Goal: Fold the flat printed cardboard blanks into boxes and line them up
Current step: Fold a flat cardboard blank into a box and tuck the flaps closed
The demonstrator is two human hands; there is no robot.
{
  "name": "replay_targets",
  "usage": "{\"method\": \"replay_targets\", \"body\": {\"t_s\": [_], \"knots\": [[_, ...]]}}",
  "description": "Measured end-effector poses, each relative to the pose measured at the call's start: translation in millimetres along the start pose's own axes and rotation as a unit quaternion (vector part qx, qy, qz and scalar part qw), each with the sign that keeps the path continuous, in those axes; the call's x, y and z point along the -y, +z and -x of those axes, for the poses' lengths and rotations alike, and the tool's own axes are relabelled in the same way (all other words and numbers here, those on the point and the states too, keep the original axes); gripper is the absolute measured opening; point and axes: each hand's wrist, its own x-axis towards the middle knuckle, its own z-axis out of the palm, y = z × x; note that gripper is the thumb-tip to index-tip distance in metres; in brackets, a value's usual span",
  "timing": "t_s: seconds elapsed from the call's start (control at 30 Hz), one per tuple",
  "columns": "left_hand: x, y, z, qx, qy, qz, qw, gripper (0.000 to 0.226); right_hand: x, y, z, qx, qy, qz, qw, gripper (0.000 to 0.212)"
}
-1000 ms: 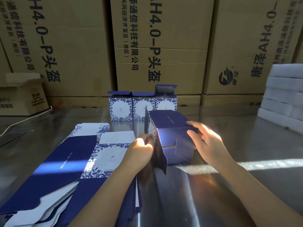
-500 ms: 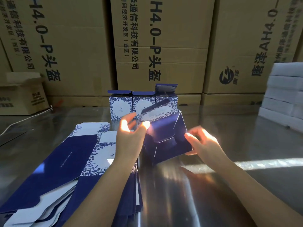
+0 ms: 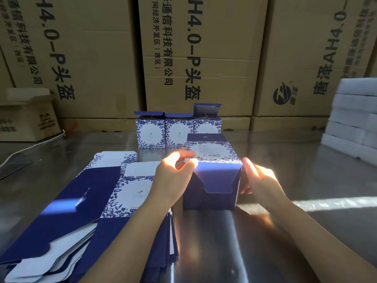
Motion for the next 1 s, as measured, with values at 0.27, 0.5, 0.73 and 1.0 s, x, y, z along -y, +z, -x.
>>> {"method": "replay_targets", "body": {"t_s": [0.27, 0.5, 0.73, 1.0], "knots": [[-0.1, 2.6, 2.8, 0.025, 0.055, -0.046, 0.997, 0.013, 23.4, -9.2, 3.4, -0.136, -0.151, -0.096, 0.974, 0.02], [-4.1, 2.8, 7.0, 0.053, 0.116, -0.097, 0.987, 0.017, 32.8, -1.2, 15.2, 0.018, -0.208, -0.038, 0.977, 0.015], [-2.7, 5.2, 7.4, 0.054, 0.143, -0.124, 0.981, 0.022, 32.7, 2.3, 15.4, 0.004, -0.232, 0.0, 0.973, 0.026], [-2.0, 6.0, 10.9, 0.025, 0.183, -0.156, 0.97, 0.02, 34.1, 3.3, 17.1, -0.029, -0.281, 0.01, 0.959, 0.012]]}}
